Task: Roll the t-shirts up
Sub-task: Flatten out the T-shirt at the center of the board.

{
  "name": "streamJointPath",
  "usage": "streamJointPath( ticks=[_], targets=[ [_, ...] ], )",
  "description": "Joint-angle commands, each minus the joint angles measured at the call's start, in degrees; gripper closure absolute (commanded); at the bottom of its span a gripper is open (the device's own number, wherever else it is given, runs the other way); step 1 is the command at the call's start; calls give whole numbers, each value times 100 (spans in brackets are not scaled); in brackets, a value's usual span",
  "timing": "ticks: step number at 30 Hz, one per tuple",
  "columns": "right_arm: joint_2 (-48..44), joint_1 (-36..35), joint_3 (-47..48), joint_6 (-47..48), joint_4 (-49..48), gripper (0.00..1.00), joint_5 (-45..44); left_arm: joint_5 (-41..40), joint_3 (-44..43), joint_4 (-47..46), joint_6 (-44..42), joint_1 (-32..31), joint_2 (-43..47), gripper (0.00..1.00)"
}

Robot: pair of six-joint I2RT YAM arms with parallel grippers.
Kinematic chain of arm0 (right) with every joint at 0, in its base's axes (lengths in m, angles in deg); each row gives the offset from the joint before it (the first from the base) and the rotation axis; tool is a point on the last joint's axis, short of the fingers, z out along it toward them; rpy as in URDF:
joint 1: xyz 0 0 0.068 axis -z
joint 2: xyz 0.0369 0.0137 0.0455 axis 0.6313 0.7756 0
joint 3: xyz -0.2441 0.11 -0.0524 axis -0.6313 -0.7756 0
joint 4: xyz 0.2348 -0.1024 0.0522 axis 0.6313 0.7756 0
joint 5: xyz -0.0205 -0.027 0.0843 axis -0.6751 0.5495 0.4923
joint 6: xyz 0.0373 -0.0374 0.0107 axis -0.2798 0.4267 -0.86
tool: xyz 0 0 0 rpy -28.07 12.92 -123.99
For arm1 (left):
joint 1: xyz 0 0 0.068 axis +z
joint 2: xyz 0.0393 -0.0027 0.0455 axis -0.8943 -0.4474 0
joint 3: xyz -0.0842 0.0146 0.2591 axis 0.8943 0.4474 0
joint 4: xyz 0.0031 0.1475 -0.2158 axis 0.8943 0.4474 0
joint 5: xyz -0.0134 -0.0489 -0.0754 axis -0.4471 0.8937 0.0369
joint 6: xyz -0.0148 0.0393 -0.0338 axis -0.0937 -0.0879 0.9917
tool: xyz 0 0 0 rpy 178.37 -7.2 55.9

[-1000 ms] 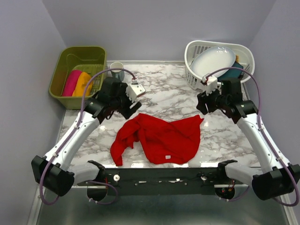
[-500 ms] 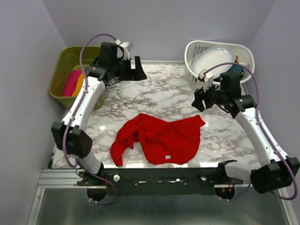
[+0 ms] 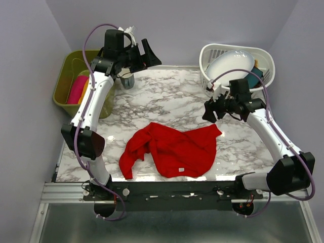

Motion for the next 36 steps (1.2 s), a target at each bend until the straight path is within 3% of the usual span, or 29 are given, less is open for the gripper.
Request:
streamJointPath(
  ticks=[1,15,17,19,22,25,27,32,36],
  targets=[
    [35,32,348,85,19,31,378,-113,-101,310,-326,-189,214,1],
    [-202,32,103,-21,18,31,378,-246,232,425,-581,-119,531,1],
    [-211,32,-3,504,246,31,360,8,627,137,-791,135,749,1],
    [-333,32,-222,952,387,31,159,882,1417,-58,-1404,381,891,1],
    [-570,32,-512,1576,685,31,-88,1450,2306,2,-2439,558,1242,1],
    [-756,32,-627,1895,984,31,-263,1390,3026,257,-2979,541,1778,1],
    [-818,32,-628,1912,1134,31,-343,1065,3622,161,-2884,523,2156,1],
    [-747,32,-812,3070,1819,36,-317,608,4688,13,-3208,444,2744,1],
    [-879,32,-1653,3573,1251,37,-1482,731,5304,-76,-3647,365,3264,1]
  ],
)
